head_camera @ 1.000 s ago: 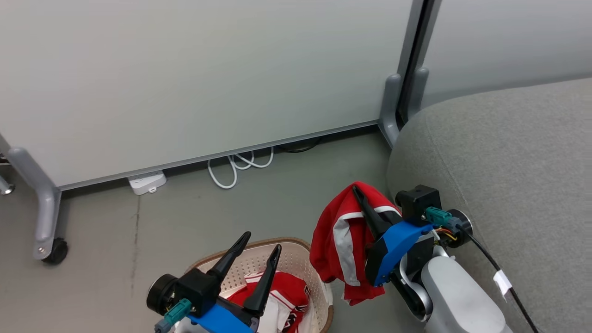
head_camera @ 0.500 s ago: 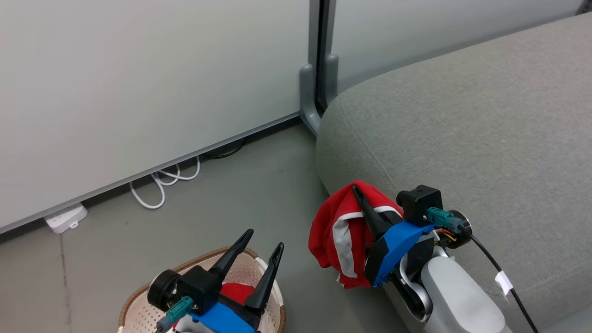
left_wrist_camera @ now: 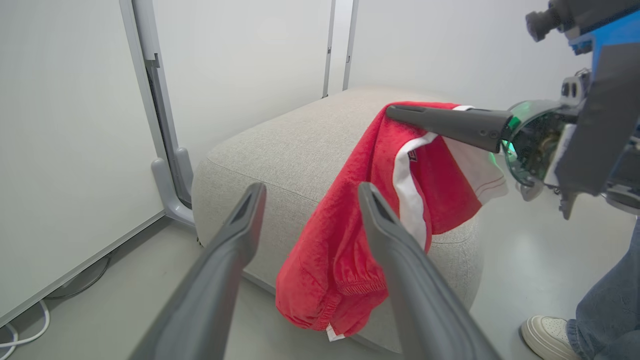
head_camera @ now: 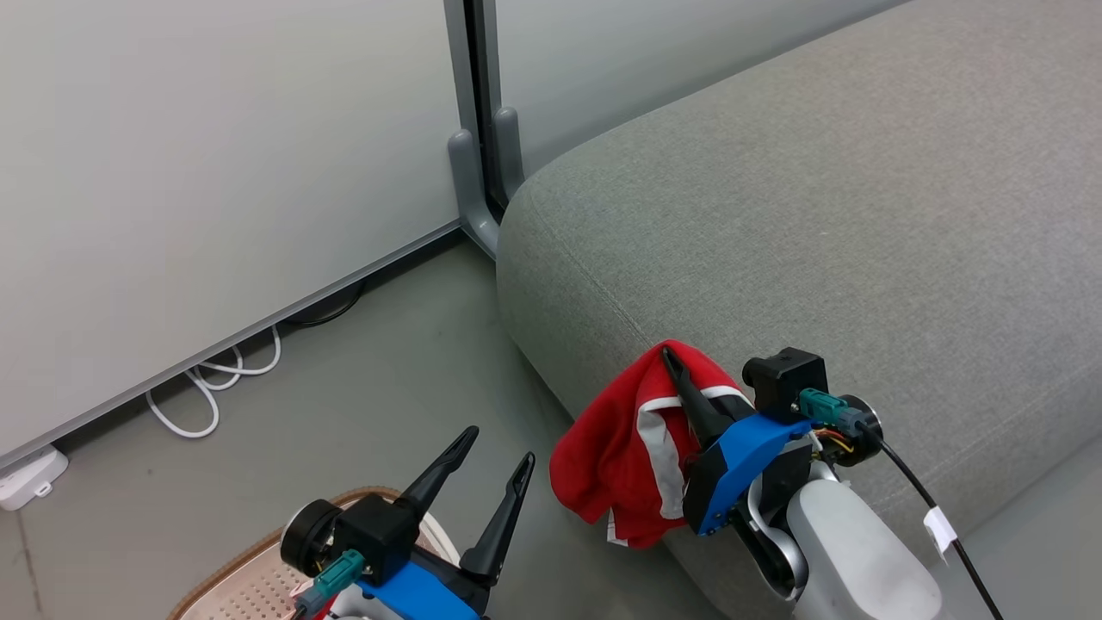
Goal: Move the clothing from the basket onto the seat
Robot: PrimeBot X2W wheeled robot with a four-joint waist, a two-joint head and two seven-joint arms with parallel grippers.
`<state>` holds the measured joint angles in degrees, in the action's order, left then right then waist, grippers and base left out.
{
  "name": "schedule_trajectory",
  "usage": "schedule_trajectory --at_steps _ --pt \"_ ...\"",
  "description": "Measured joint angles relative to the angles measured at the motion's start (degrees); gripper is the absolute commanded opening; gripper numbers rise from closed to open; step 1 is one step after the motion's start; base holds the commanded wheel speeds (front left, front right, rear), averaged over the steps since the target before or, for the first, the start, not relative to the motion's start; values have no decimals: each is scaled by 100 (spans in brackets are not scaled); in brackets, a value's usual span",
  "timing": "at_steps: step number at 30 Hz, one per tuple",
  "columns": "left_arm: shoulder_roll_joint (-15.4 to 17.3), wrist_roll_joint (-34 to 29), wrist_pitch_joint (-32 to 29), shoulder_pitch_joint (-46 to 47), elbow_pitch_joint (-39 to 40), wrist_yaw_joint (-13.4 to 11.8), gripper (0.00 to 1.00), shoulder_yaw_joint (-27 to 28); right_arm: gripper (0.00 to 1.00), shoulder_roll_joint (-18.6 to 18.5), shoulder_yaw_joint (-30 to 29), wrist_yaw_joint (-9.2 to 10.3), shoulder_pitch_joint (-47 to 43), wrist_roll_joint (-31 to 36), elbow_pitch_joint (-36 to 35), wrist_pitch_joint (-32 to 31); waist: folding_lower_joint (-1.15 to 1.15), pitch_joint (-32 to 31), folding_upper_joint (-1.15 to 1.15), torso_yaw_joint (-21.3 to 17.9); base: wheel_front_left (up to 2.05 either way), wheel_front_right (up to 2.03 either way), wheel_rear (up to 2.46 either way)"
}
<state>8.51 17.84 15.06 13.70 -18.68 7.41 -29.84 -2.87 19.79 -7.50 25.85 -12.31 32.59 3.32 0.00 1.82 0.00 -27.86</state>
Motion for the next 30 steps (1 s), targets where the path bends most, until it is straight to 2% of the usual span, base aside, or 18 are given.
schedule_trajectory --at_steps 12,19,22,30 --pt "46 -1 0 69 -27 0 100 -66 0 0 -190 0 18 -1 4 22 0 158 0 88 0 0 0" --pt "203 -65 0 380 19 0 100 -237 0 -35 -1187 0 1027 122 225 -215 0 563 0 218 0 0 0" --pt "316 -77 0 608 57 0 100 -377 0 -299 -1671 0 1780 204 289 -333 1 847 0 301 0 0 0" --pt "446 -86 0 1367 260 0 100 -598 0 -1490 -2985 0 3262 583 401 -561 1 1767 0 692 0 0 0"
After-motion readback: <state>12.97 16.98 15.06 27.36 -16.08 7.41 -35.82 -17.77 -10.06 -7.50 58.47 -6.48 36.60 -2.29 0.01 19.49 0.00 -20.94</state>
